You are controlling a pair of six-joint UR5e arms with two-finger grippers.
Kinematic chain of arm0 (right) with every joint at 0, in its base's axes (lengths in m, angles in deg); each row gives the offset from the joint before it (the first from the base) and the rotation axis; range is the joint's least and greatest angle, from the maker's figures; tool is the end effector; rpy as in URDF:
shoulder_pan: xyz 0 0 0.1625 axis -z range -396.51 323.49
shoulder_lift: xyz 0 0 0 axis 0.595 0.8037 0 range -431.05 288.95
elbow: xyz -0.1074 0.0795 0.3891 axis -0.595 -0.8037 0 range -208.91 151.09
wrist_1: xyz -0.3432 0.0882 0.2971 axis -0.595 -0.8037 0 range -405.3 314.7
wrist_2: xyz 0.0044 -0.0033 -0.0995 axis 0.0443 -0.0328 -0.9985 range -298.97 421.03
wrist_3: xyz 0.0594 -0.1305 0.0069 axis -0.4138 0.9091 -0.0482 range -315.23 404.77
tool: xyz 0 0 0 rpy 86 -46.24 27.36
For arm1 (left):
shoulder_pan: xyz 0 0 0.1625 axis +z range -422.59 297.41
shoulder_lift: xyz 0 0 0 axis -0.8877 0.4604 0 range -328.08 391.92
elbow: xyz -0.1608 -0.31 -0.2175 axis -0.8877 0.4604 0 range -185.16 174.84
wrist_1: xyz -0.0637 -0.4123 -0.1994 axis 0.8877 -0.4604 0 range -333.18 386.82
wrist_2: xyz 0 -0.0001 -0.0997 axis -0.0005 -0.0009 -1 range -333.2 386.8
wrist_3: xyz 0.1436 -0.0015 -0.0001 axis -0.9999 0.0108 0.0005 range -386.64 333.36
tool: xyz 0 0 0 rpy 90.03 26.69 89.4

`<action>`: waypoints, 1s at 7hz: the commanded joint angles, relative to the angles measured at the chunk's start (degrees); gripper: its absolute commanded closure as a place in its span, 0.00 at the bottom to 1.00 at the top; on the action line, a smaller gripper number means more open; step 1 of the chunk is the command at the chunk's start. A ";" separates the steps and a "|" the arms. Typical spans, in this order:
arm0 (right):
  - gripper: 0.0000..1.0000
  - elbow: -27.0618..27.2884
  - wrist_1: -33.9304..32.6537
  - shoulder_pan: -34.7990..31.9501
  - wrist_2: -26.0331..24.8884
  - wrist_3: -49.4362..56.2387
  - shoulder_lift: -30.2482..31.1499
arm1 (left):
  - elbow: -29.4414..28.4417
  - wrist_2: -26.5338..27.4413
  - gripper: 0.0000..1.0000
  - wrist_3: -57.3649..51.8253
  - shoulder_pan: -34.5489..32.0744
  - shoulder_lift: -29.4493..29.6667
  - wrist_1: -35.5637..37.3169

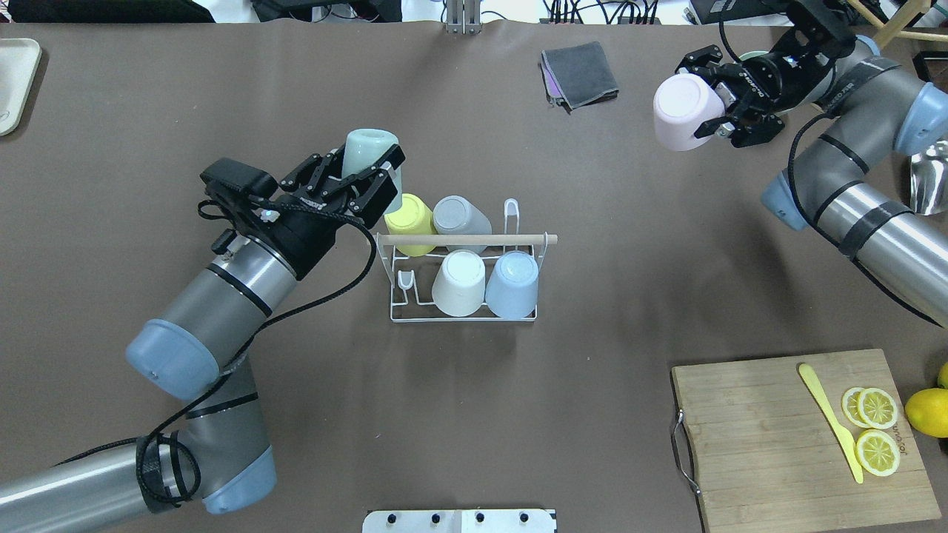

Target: Place cup on cup holder

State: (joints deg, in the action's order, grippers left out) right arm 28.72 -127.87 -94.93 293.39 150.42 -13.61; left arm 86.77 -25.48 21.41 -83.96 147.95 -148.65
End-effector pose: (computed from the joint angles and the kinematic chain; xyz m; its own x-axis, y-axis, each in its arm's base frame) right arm -0.3528 -0.6611 0.3819 -0.3066 -0.9063 -0.2909 -0.8304 0.1053 0.5471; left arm 0.5119 -0.4378 0.1879 0.2668 0.4635 -0.8450 0.8507 0.2988 0.4325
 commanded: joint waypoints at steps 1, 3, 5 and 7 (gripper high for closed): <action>0.60 -1.90 -0.66 3.29 0.81 3.50 -2.50 | -0.44 4.45 1.00 -2.07 5.10 0.86 -0.13; 0.60 -2.43 -0.66 6.47 0.99 5.88 -3.64 | 0.00 5.61 1.00 -2.18 6.26 2.10 -0.14; 0.59 -2.52 -0.84 6.91 -0.41 8.85 -6.18 | -0.61 6.92 1.00 -2.18 7.83 2.19 -0.14; 0.59 -2.96 -5.46 7.00 -2.42 15.07 -8.64 | -1.32 8.16 1.00 -2.18 8.45 2.10 -0.14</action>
State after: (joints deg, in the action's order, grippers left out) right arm 25.94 -130.37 -88.02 292.49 161.40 -20.82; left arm 85.79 -17.92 19.24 -75.88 150.10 -148.79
